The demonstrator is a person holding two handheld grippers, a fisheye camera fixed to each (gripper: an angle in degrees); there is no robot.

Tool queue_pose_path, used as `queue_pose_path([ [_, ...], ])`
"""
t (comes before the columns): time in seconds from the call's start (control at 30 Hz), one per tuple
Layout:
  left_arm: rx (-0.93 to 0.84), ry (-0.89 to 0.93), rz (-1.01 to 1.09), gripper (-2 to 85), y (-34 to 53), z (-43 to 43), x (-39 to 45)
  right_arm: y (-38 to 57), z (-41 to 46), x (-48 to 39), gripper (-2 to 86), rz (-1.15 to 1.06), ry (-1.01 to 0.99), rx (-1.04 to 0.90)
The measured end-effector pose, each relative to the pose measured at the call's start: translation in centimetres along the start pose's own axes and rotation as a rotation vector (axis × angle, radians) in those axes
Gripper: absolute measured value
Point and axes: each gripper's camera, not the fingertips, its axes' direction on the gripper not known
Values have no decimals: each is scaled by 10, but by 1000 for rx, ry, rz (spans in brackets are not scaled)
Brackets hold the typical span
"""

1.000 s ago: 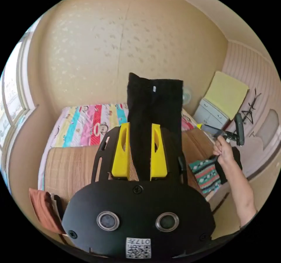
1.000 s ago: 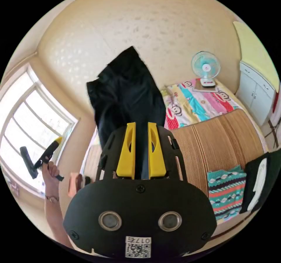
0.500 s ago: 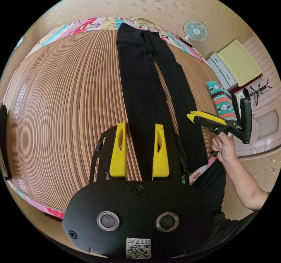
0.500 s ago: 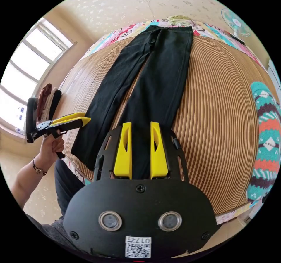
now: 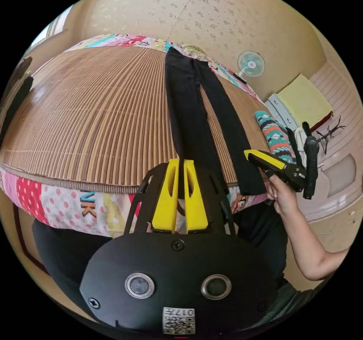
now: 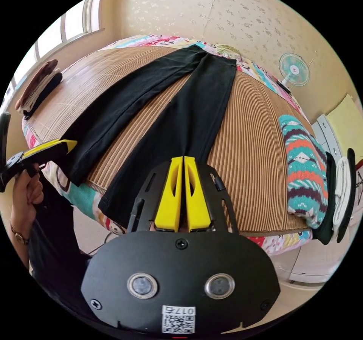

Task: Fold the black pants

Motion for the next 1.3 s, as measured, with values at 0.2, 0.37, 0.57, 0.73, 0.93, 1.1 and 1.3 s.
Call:
queue_pose_path([
  [0.2, -16, 243, -75, -2, 57, -27, -22, 47, -23, 41, 4, 76, -207, 0],
  [0.37, -73, 287, -20, 11, 82, -55, -7, 99, -44, 68, 8, 128, -332, 30],
  [0.57, 238, 201, -24, 77, 91, -133, 11, 150, -70, 131, 36, 296, -566, 75],
  [0.73, 124, 137, 80, 91, 73, -111, 35, 180, -72, 184, 96, 374, -621, 52],
  [0.93, 4, -6, 103, 93, 94, -63, 48, 185, -55, 195, 108, 344, -787, -65],
  [1.1, 142, 83, -11, 126, 109, -97, 33, 202, -56, 198, 72, 352, -784, -78],
  [1.3, -10, 15, -48, 77, 107, -85, 15, 219, -66, 219, 36, 335, -872, -59],
])
